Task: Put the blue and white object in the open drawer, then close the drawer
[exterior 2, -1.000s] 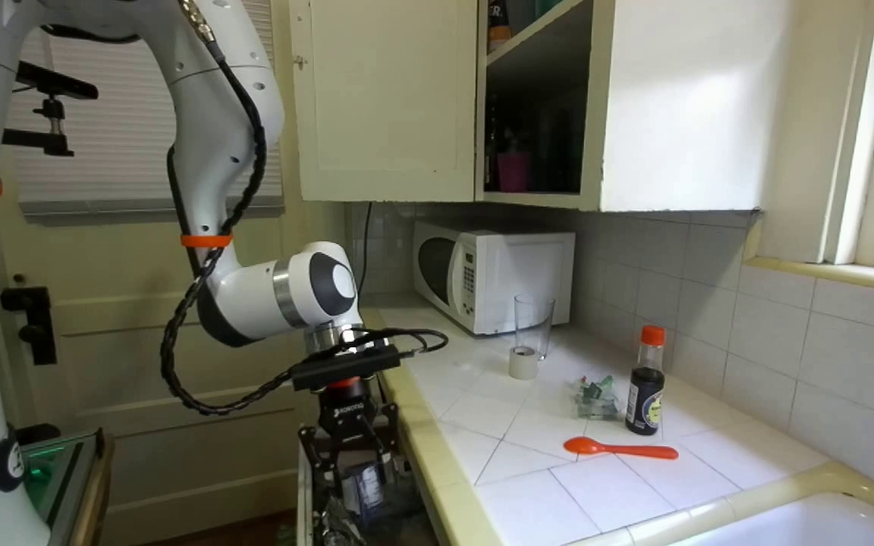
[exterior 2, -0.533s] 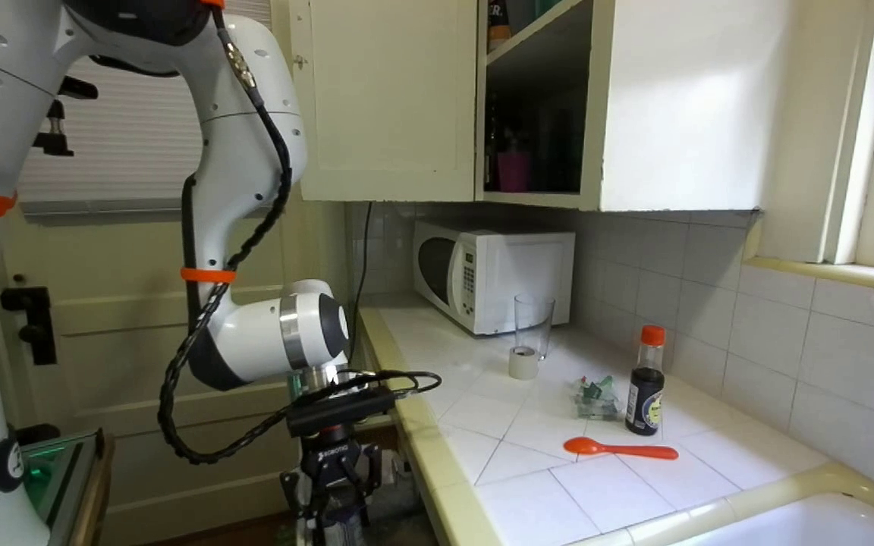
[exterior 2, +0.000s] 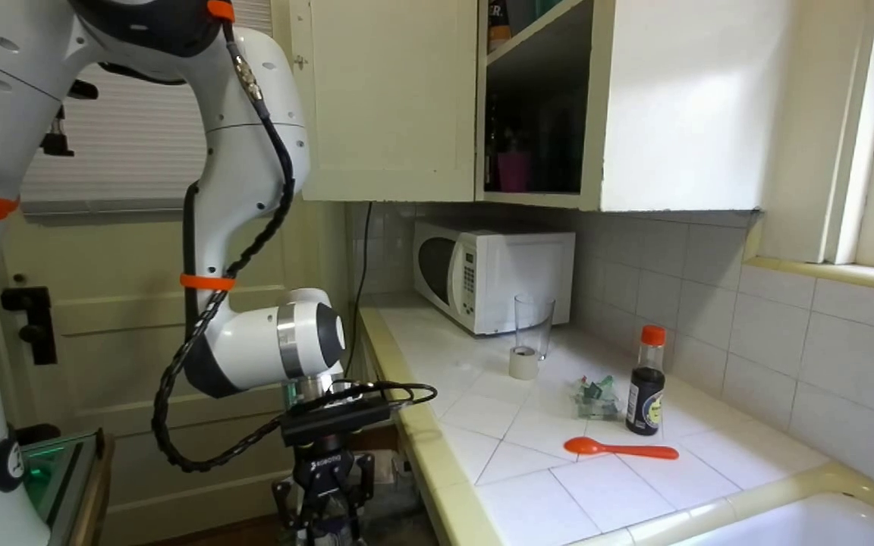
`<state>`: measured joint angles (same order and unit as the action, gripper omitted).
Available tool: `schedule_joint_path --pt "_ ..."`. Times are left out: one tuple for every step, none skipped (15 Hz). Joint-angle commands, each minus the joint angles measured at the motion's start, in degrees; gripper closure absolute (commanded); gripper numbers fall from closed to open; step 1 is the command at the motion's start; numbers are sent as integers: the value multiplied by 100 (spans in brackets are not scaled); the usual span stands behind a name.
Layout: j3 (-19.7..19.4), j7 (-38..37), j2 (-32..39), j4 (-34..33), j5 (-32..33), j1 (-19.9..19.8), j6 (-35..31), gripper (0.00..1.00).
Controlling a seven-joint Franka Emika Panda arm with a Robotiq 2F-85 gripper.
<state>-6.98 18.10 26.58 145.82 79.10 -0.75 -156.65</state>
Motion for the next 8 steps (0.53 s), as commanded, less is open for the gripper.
schedule_joint_path --pt "483 697 701 -582 -1140 -453 189 66" --pt "333 329 28 -76 -542 -302 253 66" --pt "390 474 23 -92 -676 -343 320 41" --pt "397 467 -28 -71 -655 -346 330 41" --pt "400 452 -31 -72 -642 -345 329 41" --pt "401 446 -22 -72 -639 -345 329 41" --pt "260 212 -35 -75 -526 -152 265 66" --pt "235 -164 -26 -146 -382 -75 177 66"
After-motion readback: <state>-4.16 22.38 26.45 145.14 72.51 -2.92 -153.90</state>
